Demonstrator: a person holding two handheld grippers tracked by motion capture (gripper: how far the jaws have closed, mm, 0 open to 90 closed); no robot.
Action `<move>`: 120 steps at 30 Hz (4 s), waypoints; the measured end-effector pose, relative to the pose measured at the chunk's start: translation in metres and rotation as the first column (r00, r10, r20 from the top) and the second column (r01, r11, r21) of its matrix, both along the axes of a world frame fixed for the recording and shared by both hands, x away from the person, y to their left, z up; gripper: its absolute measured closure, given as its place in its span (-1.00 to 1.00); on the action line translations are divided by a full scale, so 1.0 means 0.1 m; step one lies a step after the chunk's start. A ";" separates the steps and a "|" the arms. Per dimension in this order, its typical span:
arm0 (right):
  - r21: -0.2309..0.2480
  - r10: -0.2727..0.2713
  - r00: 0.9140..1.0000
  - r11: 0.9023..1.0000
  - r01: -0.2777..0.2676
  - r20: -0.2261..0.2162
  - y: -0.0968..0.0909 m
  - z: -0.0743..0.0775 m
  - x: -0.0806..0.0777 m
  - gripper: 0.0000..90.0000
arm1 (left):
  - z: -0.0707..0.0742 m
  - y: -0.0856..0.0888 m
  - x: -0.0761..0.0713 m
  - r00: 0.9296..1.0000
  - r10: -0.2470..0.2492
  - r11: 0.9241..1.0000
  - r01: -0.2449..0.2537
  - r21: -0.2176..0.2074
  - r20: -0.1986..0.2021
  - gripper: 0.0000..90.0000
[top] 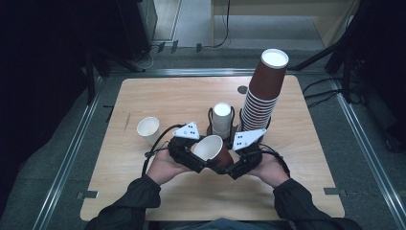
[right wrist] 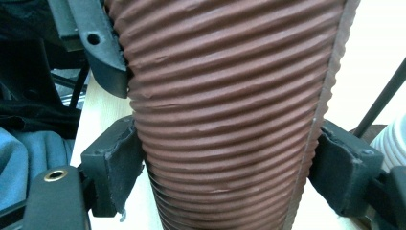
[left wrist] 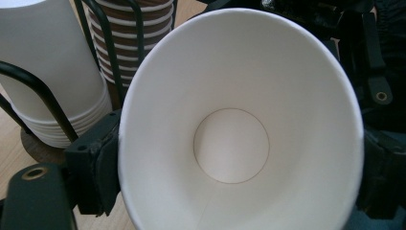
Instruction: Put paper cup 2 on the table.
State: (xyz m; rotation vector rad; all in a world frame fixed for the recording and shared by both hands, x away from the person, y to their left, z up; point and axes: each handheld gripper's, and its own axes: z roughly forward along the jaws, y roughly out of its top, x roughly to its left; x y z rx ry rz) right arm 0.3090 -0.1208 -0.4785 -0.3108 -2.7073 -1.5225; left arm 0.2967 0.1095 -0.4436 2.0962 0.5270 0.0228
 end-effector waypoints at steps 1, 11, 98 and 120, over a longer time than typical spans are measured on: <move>-0.004 -0.002 1.000 1.000 0.002 -0.005 0.00 0.00 0.00 -0.57 | 0.00 0.01 0.02 1.000 -0.006 1.000 0.006 -0.003 -0.007 -0.74; -0.036 -0.018 0.999 0.999 0.016 -0.037 0.00 0.01 0.00 -0.61 | 0.00 0.01 0.03 0.999 0.008 1.000 -0.008 0.003 -0.047 -0.71; -0.081 -0.169 0.985 0.983 0.167 -0.020 -0.25 0.16 0.10 -0.60 | -0.07 1.26 -0.26 0.991 0.124 0.980 -0.114 0.161 -0.052 -0.75; -0.090 -0.164 0.986 0.983 0.162 -0.015 -0.23 0.14 0.09 -0.60 | -0.20 1.71 -0.16 0.932 0.357 0.898 -0.325 0.296 -0.061 -0.79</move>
